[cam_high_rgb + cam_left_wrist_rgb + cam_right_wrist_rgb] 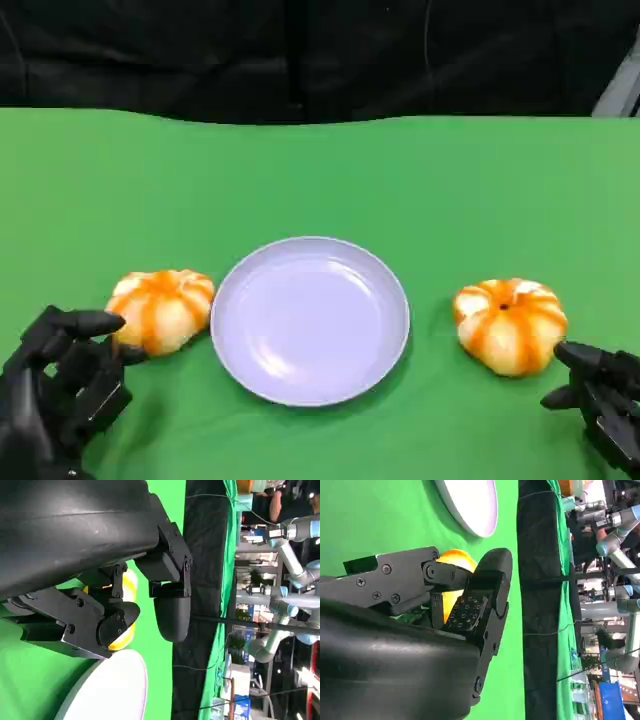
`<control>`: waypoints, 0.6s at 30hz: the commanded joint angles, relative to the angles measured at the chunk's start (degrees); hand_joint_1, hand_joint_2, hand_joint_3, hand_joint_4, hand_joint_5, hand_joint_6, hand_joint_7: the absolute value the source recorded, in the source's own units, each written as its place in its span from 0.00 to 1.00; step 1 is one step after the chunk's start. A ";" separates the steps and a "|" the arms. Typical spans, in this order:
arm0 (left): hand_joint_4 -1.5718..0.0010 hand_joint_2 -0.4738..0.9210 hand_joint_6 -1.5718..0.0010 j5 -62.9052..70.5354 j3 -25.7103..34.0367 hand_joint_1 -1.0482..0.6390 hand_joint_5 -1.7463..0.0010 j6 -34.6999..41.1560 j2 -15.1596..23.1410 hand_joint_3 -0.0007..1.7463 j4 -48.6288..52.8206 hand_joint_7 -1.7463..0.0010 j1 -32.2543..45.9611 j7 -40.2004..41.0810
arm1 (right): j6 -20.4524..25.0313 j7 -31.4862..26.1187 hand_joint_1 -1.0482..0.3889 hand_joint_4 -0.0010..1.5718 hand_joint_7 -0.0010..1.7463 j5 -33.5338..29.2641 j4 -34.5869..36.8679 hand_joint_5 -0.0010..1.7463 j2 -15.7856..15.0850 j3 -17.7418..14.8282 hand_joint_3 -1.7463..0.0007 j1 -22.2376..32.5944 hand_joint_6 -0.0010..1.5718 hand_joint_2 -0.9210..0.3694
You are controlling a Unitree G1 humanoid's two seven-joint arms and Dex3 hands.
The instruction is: Grasp the bread from the table and place it into the plate.
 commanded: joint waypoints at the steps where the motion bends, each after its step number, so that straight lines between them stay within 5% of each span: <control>1: 0.50 0.82 0.48 -0.07 0.16 0.67 0.23 -0.51 0.88 0.51 0.00 0.35 0.09 -0.32 | -0.73 0.05 0.69 0.45 0.04 0.39 0.08 0.72 -1.06 -0.59 0.76 -0.33 0.77 0.00; 18: 0.51 0.83 0.48 0.43 0.05 0.67 0.23 -0.67 0.84 0.50 0.18 0.35 0.12 0.15 | -1.09 0.43 0.68 0.45 0.05 0.46 0.82 0.72 -1.05 -0.89 0.77 -0.57 0.76 0.00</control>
